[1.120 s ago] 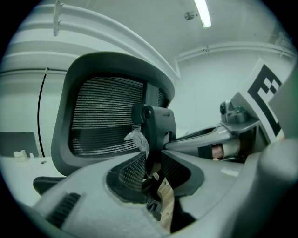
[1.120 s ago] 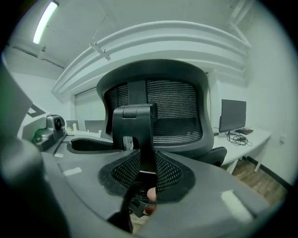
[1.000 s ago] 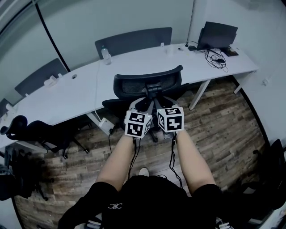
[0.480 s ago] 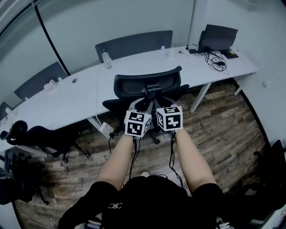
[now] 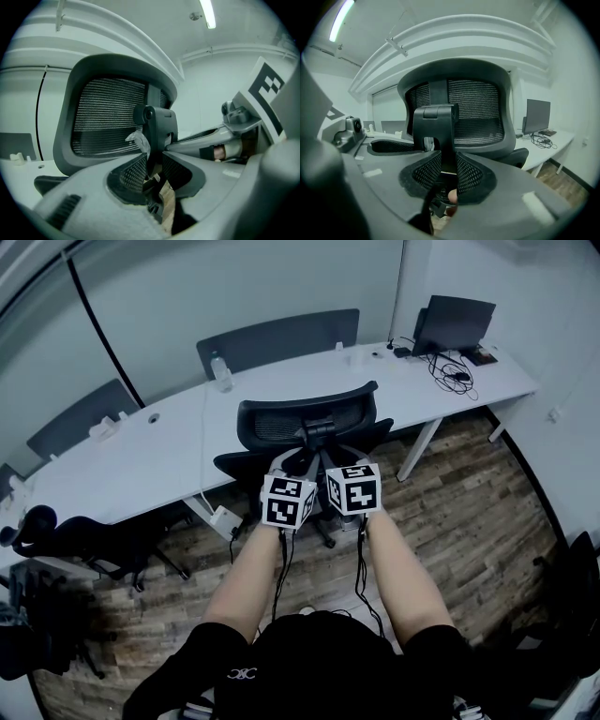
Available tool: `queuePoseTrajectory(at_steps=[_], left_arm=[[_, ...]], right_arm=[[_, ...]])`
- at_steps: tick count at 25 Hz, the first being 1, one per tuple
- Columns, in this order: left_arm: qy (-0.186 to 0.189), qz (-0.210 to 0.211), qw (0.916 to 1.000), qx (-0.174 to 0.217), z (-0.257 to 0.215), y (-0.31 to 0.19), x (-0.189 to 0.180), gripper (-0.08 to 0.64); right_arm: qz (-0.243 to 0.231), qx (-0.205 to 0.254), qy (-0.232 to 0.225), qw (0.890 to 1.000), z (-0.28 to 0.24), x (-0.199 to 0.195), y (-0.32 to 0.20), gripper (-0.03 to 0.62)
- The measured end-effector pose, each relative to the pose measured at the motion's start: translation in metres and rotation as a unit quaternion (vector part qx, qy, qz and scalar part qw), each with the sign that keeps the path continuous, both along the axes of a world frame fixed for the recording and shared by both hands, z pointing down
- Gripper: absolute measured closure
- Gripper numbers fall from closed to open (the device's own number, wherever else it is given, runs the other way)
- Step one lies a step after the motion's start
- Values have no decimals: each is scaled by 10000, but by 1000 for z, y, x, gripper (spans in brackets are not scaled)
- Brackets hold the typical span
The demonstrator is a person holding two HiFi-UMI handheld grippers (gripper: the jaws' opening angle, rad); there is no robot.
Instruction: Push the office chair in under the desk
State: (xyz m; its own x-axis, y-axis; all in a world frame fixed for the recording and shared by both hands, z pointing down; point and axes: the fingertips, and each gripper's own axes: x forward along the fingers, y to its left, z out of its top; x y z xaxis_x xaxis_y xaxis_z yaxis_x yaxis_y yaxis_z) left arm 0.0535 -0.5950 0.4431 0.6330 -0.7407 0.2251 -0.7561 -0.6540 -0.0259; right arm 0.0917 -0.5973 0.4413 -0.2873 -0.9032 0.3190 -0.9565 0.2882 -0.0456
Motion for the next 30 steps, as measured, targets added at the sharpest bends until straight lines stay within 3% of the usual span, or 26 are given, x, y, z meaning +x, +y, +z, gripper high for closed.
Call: queuePoseTrajectory(at_steps=[17,22,25,26,30], left_arm=[[-42,275,9996,-58,1,-13,0,445],[-182,-12,9998,-25,4,5,-11,456],[3,-245,9997,-15,1,24,-21,511],[67,-354,9994,20,-3,31,-25,552],[267,-709,9971,-2,-16,57,-37,552]], right_arm=[[172,63,-127,9998,0,0,-12,491],[125,581,-287,9978,-6,4,19,477],[292,866,-418,9949,-14,11,45,583],[297,937,-483,9940,-18,11,53,583],[388,1122,-614,9910,-38,13,81,584]])
